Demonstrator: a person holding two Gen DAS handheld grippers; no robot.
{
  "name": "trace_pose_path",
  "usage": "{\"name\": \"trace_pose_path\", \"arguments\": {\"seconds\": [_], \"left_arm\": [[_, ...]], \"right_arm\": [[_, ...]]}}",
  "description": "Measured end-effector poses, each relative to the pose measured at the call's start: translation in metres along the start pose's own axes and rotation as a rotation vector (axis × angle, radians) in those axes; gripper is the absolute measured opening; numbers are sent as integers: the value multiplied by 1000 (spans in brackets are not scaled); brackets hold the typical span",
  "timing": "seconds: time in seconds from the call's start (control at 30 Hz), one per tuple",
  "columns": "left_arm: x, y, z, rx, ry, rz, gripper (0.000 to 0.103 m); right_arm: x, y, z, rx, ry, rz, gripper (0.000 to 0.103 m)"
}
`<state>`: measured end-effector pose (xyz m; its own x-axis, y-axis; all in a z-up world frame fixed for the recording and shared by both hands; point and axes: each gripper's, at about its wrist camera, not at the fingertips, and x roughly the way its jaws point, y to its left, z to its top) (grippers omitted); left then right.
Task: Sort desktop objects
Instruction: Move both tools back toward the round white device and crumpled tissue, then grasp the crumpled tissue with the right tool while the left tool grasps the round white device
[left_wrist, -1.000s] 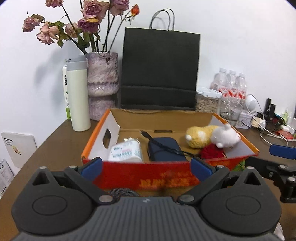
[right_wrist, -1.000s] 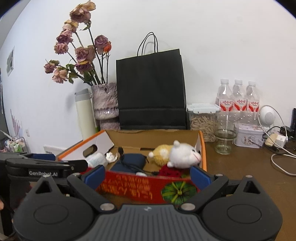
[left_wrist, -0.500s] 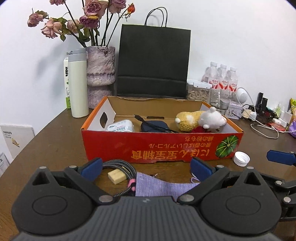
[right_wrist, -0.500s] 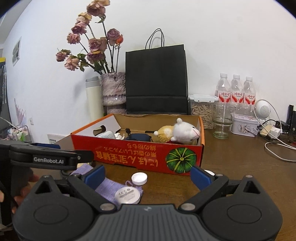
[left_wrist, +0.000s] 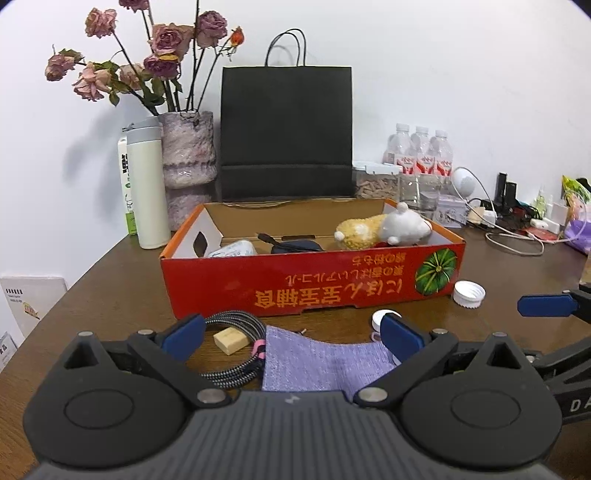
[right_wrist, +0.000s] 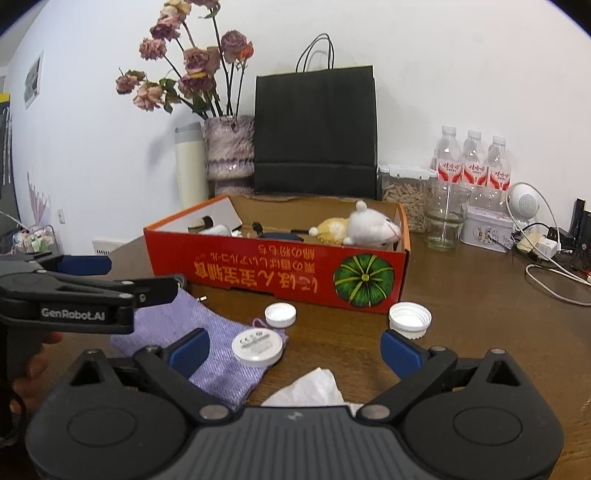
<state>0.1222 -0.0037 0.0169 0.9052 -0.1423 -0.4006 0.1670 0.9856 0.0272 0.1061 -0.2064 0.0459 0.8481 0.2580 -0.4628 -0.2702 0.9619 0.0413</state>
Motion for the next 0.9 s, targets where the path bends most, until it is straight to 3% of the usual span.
{"name": "trace_pose_path", "arguments": {"seconds": [0.33,0.57,0.9], "left_arm": [[-3,4,-5,-14,-33,-35,103],[0,4,-3,3,22,-22,103],[0,4,-6,11,27,-21,103]], "right_arm": [[-2,3,-3,-12,11,4,100],[-6,3,-5,-16,6,17,102],[-7,1,-9,-15,25,17,102]]}}
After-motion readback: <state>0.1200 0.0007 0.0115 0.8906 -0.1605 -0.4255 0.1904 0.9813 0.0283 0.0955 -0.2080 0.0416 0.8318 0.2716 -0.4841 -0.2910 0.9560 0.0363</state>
